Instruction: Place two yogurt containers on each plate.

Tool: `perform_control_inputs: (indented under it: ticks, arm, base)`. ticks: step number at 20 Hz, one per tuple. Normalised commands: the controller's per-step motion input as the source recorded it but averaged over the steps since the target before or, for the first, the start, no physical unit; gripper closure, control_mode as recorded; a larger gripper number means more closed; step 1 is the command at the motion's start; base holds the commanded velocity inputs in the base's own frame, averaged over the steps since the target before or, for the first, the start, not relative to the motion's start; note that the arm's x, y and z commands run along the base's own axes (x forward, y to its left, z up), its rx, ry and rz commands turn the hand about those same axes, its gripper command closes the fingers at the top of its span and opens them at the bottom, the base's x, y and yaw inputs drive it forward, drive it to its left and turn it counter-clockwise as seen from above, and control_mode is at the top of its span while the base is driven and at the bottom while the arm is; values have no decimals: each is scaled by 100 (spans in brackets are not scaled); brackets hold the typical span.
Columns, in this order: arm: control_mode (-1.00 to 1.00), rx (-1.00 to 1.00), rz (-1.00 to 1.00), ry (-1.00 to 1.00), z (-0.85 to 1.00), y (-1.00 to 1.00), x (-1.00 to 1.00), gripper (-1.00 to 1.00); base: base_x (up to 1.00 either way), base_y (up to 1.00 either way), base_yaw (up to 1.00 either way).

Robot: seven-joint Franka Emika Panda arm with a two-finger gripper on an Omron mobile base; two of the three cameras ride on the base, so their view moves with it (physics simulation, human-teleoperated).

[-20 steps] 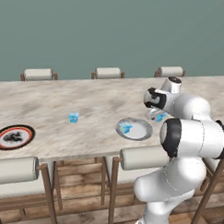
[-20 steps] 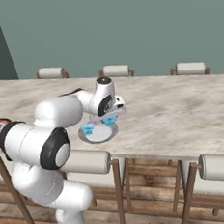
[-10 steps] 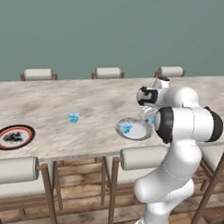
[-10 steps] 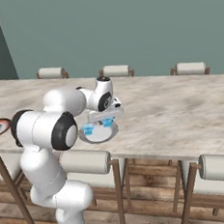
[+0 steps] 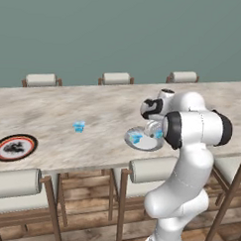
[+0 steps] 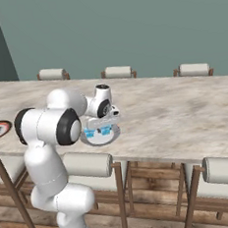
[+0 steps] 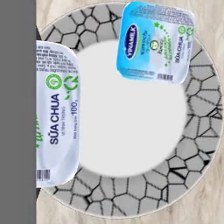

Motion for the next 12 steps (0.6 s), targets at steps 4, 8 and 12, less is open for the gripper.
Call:
perform_control_inputs:
  ticks: [4,8,12]
  arm:
    - [-100,0,5,1,-34,35,13,100]
    - [-100,0,1,0,-18,4,22,100]
    - [-100,0,0,0,-11,0,30,100]
  base:
    - [0,0,0]
    - [0,0,0]
    - [0,0,0]
